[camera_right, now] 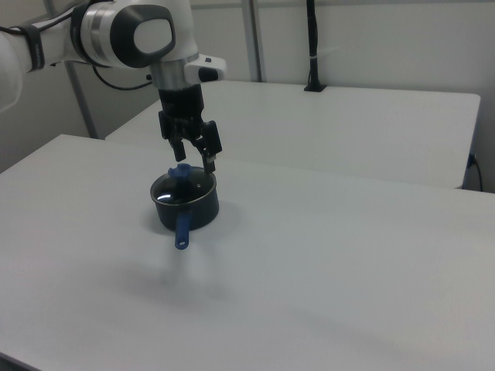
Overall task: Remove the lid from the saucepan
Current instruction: 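Move the gripper over the saucepan and lower it to the blue lid knob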
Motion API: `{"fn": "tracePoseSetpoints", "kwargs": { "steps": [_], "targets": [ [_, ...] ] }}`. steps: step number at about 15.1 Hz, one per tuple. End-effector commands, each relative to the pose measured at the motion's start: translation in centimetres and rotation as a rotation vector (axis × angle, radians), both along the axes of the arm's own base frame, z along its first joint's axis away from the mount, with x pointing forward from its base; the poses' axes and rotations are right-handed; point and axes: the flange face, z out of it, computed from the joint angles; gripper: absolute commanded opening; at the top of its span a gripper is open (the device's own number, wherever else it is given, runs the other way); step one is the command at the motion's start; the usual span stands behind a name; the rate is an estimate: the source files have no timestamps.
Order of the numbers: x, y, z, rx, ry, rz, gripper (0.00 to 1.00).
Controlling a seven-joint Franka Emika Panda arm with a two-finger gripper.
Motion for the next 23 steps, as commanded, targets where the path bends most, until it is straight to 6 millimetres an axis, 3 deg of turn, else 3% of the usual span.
{"fn": "tracePoseSetpoints", "kwargs": {
  "steps": [1, 4, 9, 13, 16, 20, 23],
  "targets": [
    [1.0, 0.6, -0.9, 0.015, -0.017, 0.024, 1.00],
    [2.5, 1.8, -2.3, 0.013, -0.046, 0.004, 1.00],
    [6.6, 9.1, -5.9, 0.011, -0.112, -0.079, 1.00],
    [9.1, 14.0, -7.3, 0.016, -0.154, -0.083, 1.00],
    [10.2, 16.1, -8.4, 0.024, -0.189, -0.095, 1.00],
    [12.3, 17.7, -10.8, 0.021, -0.198, -0.087, 1.00],
    [12.8, 18.8, -12.0, 0.023, -0.207, -0.071, 1.00]
  ]
}}
